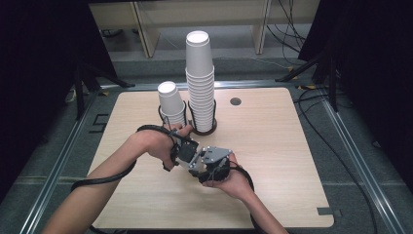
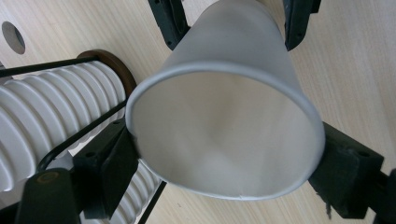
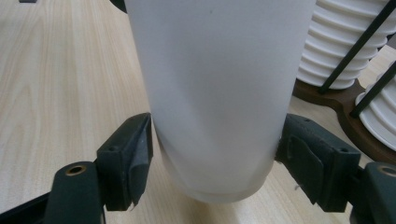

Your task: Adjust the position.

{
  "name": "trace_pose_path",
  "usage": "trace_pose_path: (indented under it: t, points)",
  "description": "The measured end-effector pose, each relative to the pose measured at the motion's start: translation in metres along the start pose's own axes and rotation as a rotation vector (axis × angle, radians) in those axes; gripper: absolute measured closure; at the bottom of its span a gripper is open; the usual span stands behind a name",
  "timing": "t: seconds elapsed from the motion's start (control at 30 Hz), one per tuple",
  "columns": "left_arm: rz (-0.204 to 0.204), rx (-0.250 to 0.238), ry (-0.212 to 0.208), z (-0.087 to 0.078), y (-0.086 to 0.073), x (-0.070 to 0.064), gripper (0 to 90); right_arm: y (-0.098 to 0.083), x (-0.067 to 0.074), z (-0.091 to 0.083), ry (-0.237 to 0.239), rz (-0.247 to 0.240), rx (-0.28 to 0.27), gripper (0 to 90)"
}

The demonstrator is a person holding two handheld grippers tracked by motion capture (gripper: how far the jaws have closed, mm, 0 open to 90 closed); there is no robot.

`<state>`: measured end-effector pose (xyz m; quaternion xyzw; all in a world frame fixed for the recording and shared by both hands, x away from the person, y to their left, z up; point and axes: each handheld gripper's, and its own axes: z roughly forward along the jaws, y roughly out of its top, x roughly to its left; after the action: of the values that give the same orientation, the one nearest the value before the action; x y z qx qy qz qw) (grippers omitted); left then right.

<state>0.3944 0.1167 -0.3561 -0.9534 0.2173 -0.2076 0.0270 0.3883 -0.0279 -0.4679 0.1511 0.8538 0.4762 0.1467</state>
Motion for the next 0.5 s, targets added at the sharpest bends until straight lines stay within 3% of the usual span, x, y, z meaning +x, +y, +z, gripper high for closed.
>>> trace_pose_path:
  t: [0.5]
  points:
    - [0.002, -0.014, 0.006, -0.0029, 0.0015, 0.0007, 16.2, -0.0028, -0.0013, 0.0014, -0.004, -0.010, -0.004, 26.4]
